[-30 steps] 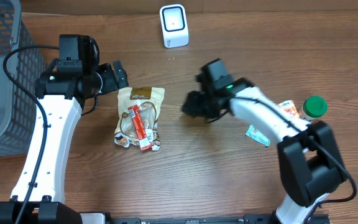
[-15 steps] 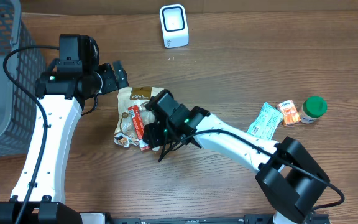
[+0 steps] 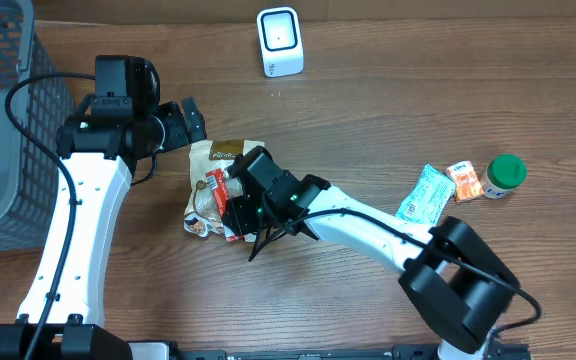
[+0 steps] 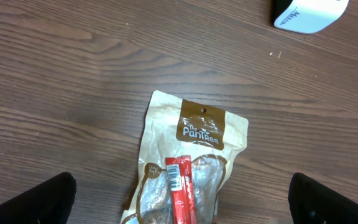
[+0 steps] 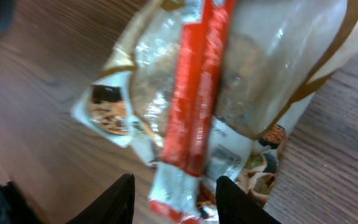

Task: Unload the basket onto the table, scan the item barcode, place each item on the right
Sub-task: 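Move the right gripper to the red stick on the brown bag and grasp it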

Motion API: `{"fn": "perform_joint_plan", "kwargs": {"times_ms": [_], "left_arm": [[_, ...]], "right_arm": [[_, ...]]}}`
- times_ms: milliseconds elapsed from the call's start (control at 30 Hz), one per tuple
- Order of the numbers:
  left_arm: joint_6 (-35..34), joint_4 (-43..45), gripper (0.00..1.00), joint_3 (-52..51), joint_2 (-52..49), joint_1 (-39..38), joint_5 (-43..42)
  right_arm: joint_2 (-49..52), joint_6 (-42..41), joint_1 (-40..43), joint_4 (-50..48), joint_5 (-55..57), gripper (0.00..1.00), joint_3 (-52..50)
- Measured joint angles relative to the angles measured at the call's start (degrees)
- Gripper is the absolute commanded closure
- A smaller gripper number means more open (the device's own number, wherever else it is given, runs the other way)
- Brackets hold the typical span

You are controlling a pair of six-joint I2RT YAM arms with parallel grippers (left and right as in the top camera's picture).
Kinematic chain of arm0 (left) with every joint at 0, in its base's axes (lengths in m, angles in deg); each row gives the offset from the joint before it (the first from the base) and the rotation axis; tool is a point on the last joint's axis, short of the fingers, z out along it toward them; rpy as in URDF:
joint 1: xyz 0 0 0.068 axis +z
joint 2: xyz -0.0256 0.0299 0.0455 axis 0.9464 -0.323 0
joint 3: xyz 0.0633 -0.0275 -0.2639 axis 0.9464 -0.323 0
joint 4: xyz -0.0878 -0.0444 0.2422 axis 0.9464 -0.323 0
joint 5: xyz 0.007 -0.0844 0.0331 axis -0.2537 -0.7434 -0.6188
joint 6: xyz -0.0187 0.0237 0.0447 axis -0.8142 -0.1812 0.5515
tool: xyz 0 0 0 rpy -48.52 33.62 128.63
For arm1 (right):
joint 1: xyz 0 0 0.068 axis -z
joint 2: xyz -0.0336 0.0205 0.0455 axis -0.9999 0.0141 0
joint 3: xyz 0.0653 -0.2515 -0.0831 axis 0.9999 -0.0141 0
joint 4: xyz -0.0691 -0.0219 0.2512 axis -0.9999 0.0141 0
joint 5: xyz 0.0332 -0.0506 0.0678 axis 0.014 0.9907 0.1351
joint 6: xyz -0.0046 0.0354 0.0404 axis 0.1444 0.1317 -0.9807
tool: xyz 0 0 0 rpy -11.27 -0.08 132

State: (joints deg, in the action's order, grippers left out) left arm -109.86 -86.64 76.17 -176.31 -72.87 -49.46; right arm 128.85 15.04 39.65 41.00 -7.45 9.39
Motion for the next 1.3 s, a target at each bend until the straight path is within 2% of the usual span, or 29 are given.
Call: {"fn": "perform_joint_plan", "kwargs": {"times_ms": [233, 300, 433, 700, 933, 1300], "left_arm": [[0.00, 0.00, 0.00, 0.00, 0.00, 0.00, 0.00], [0.00, 0.00, 0.00, 0.00, 0.00, 0.00, 0.00], [0.00, 0.00, 0.00, 0.00, 0.00, 0.00, 0.00], [0.00, 0.00, 0.00, 0.00, 0.00, 0.00, 0.00], [0.02, 0.00, 0.00, 0.00, 0.00, 0.00, 0.00], [0.00, -0.02, 0.00, 0.00, 0.00, 0.00, -0.02]], "right_arm": [[2.89, -0.20, 0.00, -1.31, -1.33, 0.58, 0.00], [2.95, -0.26, 0.00, -1.51, -1.68, 0.61, 0.00], [3.52, -1.16, 0.00, -1.53, -2.05, 0.76, 0.00], [3.69, -1.62, 0.02, -1.53, -2.27, 0.96, 0.00], [3.50, -1.64, 1.77, -1.09, -3.74, 0.96, 0.00], [2.23, 1.95, 4.98, 5.46, -6.08, 0.96, 0.00]]}}
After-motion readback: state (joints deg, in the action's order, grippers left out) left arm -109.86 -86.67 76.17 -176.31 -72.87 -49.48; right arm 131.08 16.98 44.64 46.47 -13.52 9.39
